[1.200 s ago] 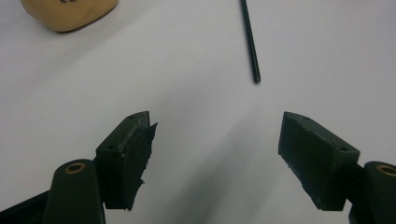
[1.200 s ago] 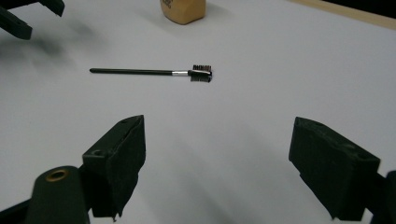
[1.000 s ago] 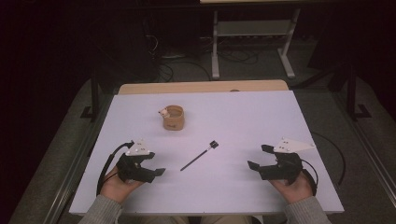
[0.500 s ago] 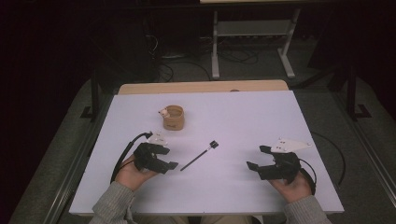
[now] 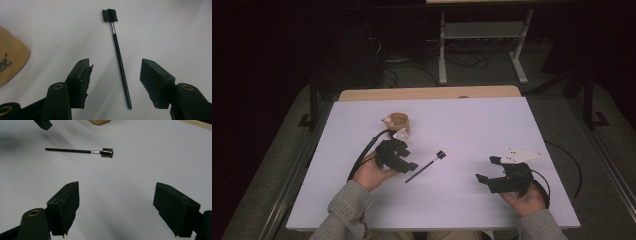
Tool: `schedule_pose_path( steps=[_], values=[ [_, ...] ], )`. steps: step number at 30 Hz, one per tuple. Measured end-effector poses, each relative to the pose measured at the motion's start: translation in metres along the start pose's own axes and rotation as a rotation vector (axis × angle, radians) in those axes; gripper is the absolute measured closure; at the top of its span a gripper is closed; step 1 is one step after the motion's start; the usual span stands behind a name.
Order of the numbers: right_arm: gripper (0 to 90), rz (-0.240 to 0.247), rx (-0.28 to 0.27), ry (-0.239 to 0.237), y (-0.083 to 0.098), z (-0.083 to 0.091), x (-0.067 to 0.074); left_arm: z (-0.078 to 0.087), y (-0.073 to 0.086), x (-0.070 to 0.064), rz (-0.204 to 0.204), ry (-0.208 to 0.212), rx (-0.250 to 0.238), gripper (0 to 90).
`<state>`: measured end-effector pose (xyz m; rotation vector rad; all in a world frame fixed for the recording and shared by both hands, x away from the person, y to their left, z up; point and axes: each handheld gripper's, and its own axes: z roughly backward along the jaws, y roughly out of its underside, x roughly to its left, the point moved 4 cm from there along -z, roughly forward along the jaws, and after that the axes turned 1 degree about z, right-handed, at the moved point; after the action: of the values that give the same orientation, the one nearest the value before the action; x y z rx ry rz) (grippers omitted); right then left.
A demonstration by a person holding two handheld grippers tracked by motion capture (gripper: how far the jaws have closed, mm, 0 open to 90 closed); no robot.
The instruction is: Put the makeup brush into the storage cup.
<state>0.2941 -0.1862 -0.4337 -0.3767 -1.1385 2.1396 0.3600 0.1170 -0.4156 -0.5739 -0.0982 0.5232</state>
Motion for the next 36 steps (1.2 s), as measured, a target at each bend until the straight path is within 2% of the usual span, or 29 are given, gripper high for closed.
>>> schedule_pose_path(
  steps=[1,3,4,7,10,13,19,27,31,34,36],
  values=[
    [20.1,0.003,0.000,-0.001,0.000,0.000,0.000,-0.003,-0.003,0.000,-0.006,0.009,0.005,42.0],
    [20.1,0.007,0.002,0.000,0.000,-0.001,-0.001,-0.010,-0.009,0.000,0.009,0.021,0.011,43.7],
    [20.1,0.007,0.003,-0.001,0.000,-0.001,-0.001,-0.013,-0.011,0.001,-0.008,0.018,0.034,44.0],
    [20.1,0.004,0.002,0.001,0.001,-0.001,-0.001,-0.022,-0.018,0.001,-0.010,0.030,0.046,46.5],
    [20.1,0.000,0.004,0.000,0.001,-0.001,-0.001,-0.031,-0.024,0.002,0.004,0.046,0.049,50.1],
    [20.1,0.002,0.006,-0.001,0.001,-0.002,-0.001,-0.041,-0.028,0.005,0.002,0.054,0.084,53.2],
    [19.7,-0.006,0.011,-0.003,0.002,-0.003,-0.001,-0.057,-0.035,0.003,0.016,0.065,0.104,57.7],
    [19.1,-0.007,0.019,-0.002,0.003,-0.004,-0.002,-0.073,-0.038,0.002,0.006,0.036,0.175,67.0],
    [19.1,-0.005,0.019,0.001,0.003,-0.004,-0.002,-0.075,-0.038,0.001,-0.006,0.015,0.185,71.0],
    [19.2,0.000,0.022,0.002,0.003,-0.005,-0.002,-0.076,-0.039,-0.002,-0.029,-0.020,0.200,72.5],
    [19.2,0.003,0.024,0.003,0.003,-0.006,-0.002,-0.077,-0.040,-0.008,-0.064,-0.056,0.209,73.9]
  ],
)
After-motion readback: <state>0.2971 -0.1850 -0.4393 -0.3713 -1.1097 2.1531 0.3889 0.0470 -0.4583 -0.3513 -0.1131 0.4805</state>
